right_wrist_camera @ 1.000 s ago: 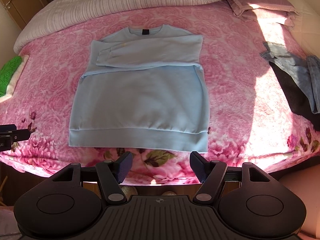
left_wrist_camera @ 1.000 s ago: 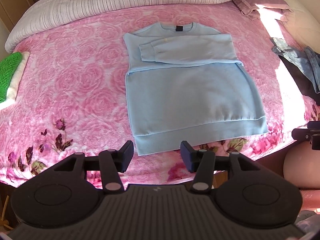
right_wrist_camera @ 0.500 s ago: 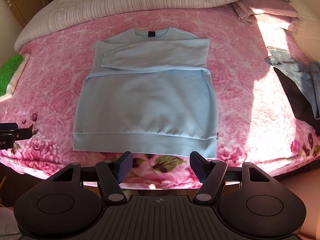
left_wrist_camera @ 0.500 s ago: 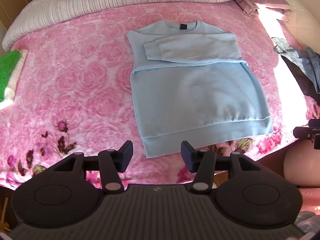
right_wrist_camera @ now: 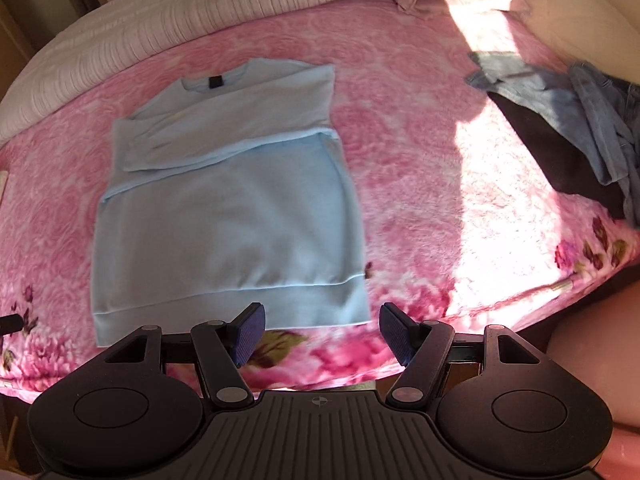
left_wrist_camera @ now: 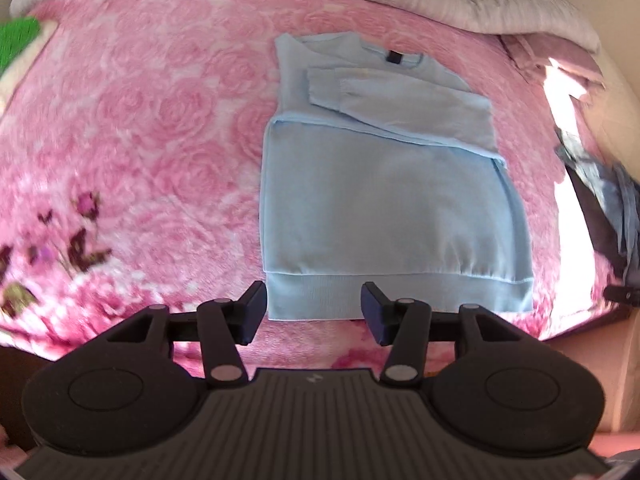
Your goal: Fold clothes
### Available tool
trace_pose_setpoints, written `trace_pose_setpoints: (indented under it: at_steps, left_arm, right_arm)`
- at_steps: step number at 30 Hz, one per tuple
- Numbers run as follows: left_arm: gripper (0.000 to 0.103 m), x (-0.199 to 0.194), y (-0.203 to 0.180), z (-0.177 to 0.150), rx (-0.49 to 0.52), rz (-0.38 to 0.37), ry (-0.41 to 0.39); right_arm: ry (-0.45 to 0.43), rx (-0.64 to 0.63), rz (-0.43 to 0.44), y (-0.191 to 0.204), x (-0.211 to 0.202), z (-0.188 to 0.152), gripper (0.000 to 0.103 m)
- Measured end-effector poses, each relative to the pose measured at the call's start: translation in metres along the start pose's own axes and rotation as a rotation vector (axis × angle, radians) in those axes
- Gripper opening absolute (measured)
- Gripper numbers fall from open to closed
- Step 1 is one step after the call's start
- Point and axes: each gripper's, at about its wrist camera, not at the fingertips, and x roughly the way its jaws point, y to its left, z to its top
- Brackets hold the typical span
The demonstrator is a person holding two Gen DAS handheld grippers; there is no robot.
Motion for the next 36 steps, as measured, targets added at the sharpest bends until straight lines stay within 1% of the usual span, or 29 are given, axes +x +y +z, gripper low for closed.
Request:
trace_pose_setpoints:
  at_steps: [2,5,9,12,17,20,23,26,30,33,36]
  left_arm:
    - [0.041,0.01,0.004,-0.002,-0.06,0.004,0.011]
    - [0.041,0.021,0.006,-0.006,-0.134,0.009,0.008]
    - [0.041,0.041,0.006,-0.013,-0.201,0.027,-0.004]
    - [0.041,0.057,0.009,-0.018,-0.256,0.037,0.005]
    - [0.041,0.085,0.025,-0.022,-0.332,0.008,0.019]
    - [0.041,0.102,0.042,-0.019,-0.344,-0.041,0.002]
    - [0.041,0.121,0.06,-0.017,-0.346,-0.099,-0.018]
    - [0.041,0.138,0.079,-0.017,-0.33,-0.166,-0.038]
    - [0.041,0.158,0.101,-0.019,-0.306,-0.269,-0.059]
    - [0.041,0.169,0.113,-0.022,-0.288,-0.373,-0.081]
    - [0.042,0.179,0.12,-0.022,-0.275,-0.475,-0.107]
  right_arm:
    - [0.03,-0.009,0.007,-0.014,0.012,0.007,0.067]
    - [0.072,-0.035,0.026,-0.035,0.031,0.015,0.067]
    - [0.12,-0.063,0.067,-0.064,0.061,0.025,0.067]
    - [0.155,-0.054,0.103,-0.082,0.08,0.032,0.067]
    - [0.201,-0.006,0.188,-0.096,0.109,0.034,0.067]
    - [0.198,0.067,0.235,-0.103,0.128,0.032,0.067]
    - [0.167,0.184,0.289,-0.115,0.147,0.028,0.067]
    - [0.13,0.301,0.37,-0.131,0.166,0.019,0.067]
    - [0.113,0.421,0.481,-0.147,0.19,0.004,0.067]
    - [0.09,0.457,0.552,-0.153,0.202,-0.007,0.067]
    - [0.034,0.455,0.621,-0.156,0.212,-0.014,0.067]
